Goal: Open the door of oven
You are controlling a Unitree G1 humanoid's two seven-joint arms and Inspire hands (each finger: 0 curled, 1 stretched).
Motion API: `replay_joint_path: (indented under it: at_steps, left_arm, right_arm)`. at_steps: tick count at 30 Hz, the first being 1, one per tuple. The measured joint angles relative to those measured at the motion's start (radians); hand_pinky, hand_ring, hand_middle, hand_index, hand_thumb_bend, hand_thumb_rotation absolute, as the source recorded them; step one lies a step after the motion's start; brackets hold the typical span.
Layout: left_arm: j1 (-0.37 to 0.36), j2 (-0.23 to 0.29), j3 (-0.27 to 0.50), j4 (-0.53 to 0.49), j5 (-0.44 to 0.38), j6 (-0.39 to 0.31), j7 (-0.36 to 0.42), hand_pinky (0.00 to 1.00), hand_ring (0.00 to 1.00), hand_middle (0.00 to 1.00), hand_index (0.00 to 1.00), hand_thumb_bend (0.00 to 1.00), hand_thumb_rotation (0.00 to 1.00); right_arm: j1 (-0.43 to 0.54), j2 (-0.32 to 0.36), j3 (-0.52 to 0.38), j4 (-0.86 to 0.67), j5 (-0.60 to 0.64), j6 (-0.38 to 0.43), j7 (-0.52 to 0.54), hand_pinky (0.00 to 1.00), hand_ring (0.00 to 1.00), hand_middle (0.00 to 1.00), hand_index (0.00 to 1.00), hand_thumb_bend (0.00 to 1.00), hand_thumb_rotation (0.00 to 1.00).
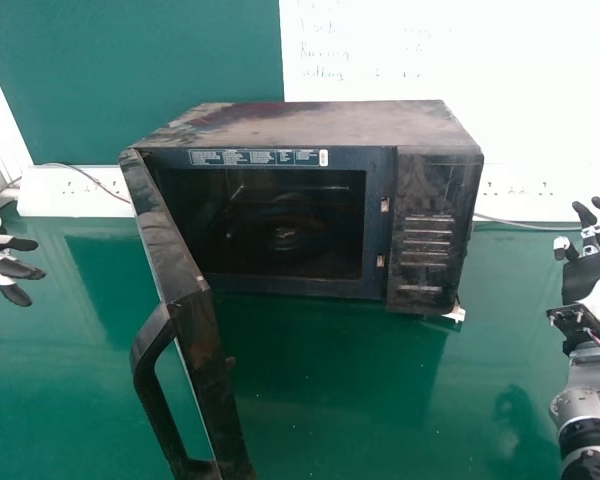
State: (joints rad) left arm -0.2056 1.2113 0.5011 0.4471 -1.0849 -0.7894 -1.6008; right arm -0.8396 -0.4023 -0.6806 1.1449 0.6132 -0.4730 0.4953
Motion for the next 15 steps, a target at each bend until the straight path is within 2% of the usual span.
replay_joint_path:
  at_steps: [15]
  left_arm:
    - [0.003, 0.000, -0.004, 0.018, -0.018, -0.012, 0.000, 0.05, 0.12, 0.48, 0.49, 0.52, 0.00]
  right_arm:
    - [0.001, 0.004, 0.001, 0.000, 0.000, -0.006, 0.000, 0.58, 0.74, 0.91, 0.92, 1.00, 0.89]
